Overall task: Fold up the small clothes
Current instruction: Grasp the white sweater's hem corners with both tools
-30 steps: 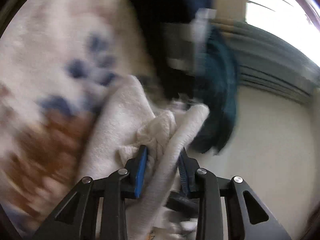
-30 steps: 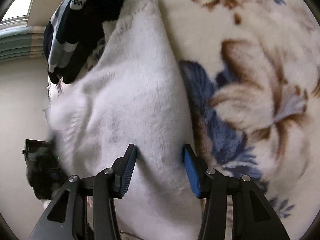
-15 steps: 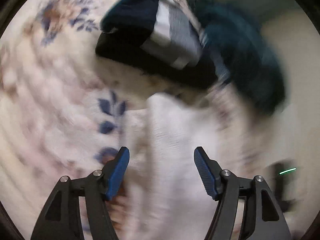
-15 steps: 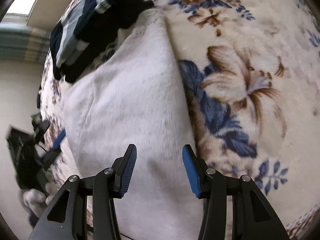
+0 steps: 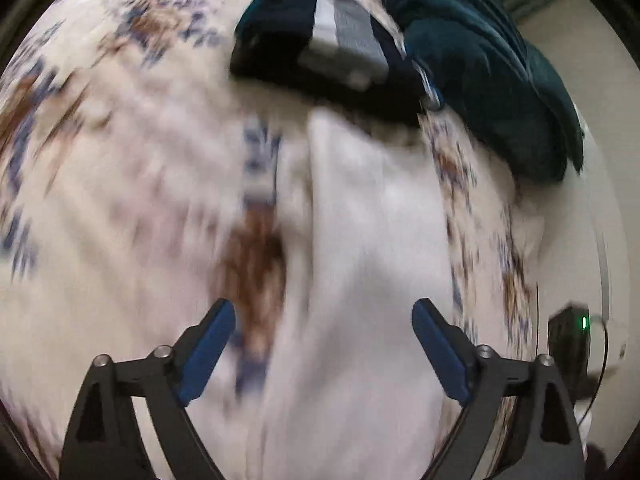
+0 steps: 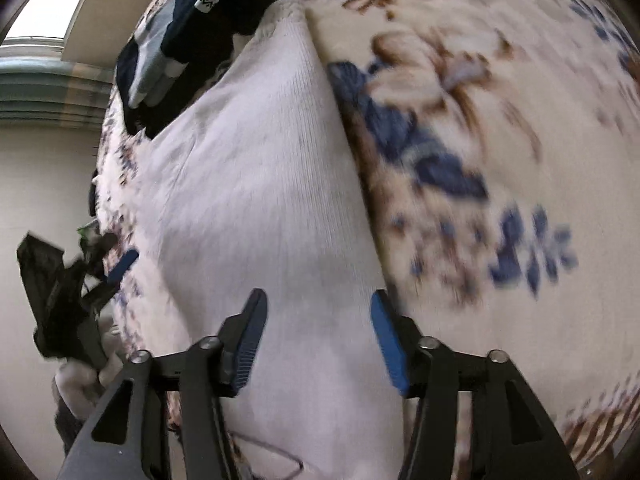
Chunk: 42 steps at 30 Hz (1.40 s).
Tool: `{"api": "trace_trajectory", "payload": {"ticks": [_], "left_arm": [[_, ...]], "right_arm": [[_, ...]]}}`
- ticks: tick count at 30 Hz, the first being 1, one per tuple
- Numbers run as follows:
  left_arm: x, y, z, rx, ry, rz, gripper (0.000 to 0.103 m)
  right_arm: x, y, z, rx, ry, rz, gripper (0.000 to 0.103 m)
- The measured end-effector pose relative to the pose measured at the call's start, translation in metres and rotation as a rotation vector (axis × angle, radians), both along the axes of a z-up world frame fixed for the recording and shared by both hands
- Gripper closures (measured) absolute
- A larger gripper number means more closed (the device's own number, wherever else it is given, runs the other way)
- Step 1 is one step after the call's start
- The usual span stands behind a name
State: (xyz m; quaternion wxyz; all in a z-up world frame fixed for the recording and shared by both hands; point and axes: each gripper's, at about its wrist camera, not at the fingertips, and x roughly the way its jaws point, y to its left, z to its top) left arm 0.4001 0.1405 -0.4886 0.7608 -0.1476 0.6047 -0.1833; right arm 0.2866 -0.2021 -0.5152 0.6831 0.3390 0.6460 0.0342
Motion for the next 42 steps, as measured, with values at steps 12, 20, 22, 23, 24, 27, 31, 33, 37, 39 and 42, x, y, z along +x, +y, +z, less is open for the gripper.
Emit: {"api": "trace_trajectory", "payload": {"ticks": [12,20,22,23,24,27,31,33,37,39,42], "left_arm": [[-0.192,0.015,-0.049,0.071,0.294,0.175,0.014],[-0.226,0.014,-0.047,0.081,0.253,0.210,0.080],[-0.232,0.009,-0.046,0.100,0.218,0.203,0.096],[-0.234,0.006,-0.045,0.105,0.197,0.202,0.096],[-0.237,0.006,-0.042,0.104,0.183,0.209,0.096],[-0.245,0.011,-0.035,0.091,0.149,0.233,0.097],[-0.258,0.019,-0.018,0.081,0.121,0.264,0.098],[-0.262,0.023,-0.020,0.058,0.149,0.278,0.098],[-0.262,0.028,-0.049,0.099,0.204,0.284,0.098],[-0.258,0.032,-0.062,0.104,0.228,0.299,0.098],[-0.251,0.029,-0.070,0.121,0.229,0.268,0.098]], "right_arm": [[-0.175,0.018,-0.024,0.062,0.187,0.046,0.044],[-0.209,0.041,-0.041,0.056,0.209,0.067,0.044],[-0.205,0.050,-0.043,0.064,0.206,0.060,0.044],[-0.207,0.053,-0.043,0.064,0.204,0.063,0.044],[-0.207,0.057,-0.044,0.058,0.205,0.067,0.044],[-0.198,0.068,-0.046,0.049,0.210,0.084,0.044],[-0.194,0.075,-0.045,0.045,0.206,0.098,0.044],[-0.195,0.073,-0.045,0.041,0.204,0.104,0.044],[-0.194,0.078,-0.052,0.031,0.218,0.106,0.044],[-0.191,0.078,-0.059,0.036,0.229,0.109,0.044],[-0.190,0.080,-0.070,0.054,0.248,0.109,0.044]]}}
